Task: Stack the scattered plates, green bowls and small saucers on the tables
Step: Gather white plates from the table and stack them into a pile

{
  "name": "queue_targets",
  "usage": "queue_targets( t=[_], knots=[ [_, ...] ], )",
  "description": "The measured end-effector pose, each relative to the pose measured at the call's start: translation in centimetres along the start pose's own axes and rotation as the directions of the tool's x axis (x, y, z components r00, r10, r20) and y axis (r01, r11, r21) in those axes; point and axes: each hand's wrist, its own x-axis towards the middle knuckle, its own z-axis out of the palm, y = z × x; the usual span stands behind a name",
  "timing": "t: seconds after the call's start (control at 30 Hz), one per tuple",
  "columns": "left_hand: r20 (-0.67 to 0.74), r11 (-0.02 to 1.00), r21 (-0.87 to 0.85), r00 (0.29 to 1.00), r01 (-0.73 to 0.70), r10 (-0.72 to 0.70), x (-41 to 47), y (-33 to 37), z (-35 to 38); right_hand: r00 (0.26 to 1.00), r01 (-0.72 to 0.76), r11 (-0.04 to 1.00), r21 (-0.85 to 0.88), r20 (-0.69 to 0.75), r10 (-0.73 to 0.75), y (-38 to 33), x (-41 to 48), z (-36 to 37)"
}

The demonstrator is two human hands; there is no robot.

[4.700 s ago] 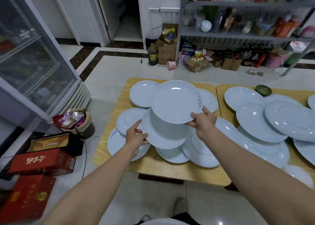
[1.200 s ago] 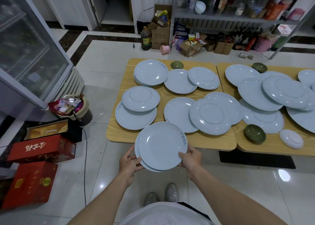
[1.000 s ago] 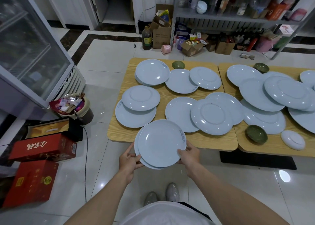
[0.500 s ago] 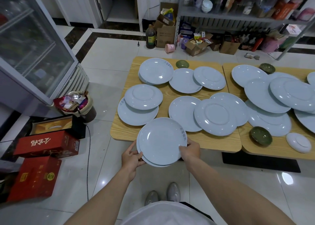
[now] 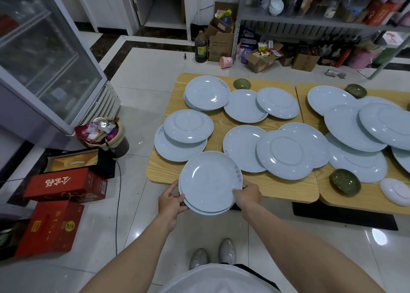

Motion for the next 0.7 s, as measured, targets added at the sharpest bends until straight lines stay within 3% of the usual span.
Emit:
queue_targets(
  t=[0.7],
  knots=[
    [-0.001,0.981,0.195,1.0,-0.02,0.021,-0.16,0.44,0.07,1.0,-0.013,0.996,-0.09,0.021,0.015,0.85,0.21,0.05]
  ],
)
